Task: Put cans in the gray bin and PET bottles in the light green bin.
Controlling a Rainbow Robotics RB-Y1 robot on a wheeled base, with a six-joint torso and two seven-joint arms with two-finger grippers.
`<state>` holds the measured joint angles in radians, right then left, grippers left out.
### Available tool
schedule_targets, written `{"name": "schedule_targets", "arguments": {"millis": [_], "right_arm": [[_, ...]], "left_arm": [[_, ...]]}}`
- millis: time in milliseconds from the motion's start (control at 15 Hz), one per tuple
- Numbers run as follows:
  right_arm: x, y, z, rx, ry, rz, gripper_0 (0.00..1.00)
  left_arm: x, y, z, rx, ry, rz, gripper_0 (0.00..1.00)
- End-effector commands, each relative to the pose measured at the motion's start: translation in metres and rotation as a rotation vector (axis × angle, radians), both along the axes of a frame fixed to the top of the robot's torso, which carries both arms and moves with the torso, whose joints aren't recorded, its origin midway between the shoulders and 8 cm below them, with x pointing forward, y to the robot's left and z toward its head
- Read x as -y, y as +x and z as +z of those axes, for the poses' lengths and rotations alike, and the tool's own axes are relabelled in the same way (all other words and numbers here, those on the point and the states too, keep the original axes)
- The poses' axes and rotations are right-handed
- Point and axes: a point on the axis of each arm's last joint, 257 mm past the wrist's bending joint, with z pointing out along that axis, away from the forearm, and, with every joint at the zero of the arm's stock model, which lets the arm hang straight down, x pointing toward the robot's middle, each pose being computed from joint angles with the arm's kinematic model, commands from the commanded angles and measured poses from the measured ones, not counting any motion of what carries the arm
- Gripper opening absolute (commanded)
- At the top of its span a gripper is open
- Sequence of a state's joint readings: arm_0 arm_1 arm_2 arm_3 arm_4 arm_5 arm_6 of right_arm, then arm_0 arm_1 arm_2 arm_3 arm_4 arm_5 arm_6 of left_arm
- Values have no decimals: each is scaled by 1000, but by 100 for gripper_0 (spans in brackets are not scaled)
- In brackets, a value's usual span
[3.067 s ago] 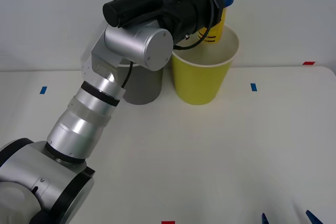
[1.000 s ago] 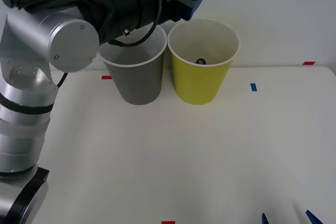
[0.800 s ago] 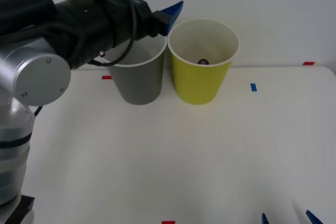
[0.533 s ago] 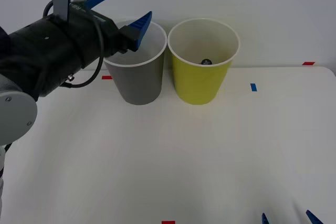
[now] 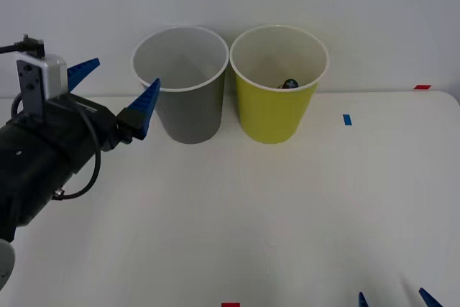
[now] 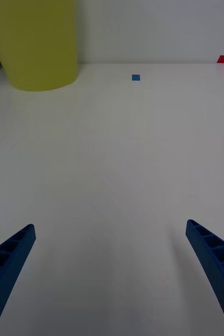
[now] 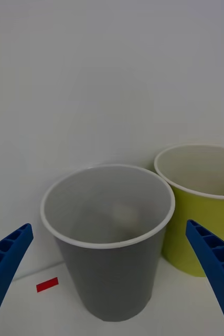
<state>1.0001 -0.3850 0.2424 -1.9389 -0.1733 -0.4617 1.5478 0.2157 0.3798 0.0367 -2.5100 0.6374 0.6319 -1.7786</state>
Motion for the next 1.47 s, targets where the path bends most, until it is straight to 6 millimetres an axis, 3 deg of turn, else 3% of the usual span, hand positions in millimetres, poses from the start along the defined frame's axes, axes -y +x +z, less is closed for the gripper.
{"name": "schedule_targets", "arguments": {"millis": [67, 467, 667, 800, 933, 1133, 1467], "right_arm": [[0, 0, 0, 0, 0, 0, 100], [0, 0, 0, 0, 0, 0, 100], [0, 0, 0, 0, 0, 0, 100], [0, 0, 0, 0, 0, 0, 100], [0, 0, 0, 0, 0, 0, 100], [0, 0, 0, 0, 0, 0, 100], [0, 0, 0, 0, 0, 0, 100]], "left_arm": [[-1, -14, -16, -43, -29, -9, 100], [-10, -22, -42, -98, -40, 9, 100], [-46, -26, -75, -102, -72, 102, 100], [-72, -41, -90, -87, -23, 183, 100], [-95, -57, -118, -90, -8, 255, 100], [-114, -83, -150, -102, -42, 321, 100], [-105, -127, -206, -133, -28, 334, 100]]}}
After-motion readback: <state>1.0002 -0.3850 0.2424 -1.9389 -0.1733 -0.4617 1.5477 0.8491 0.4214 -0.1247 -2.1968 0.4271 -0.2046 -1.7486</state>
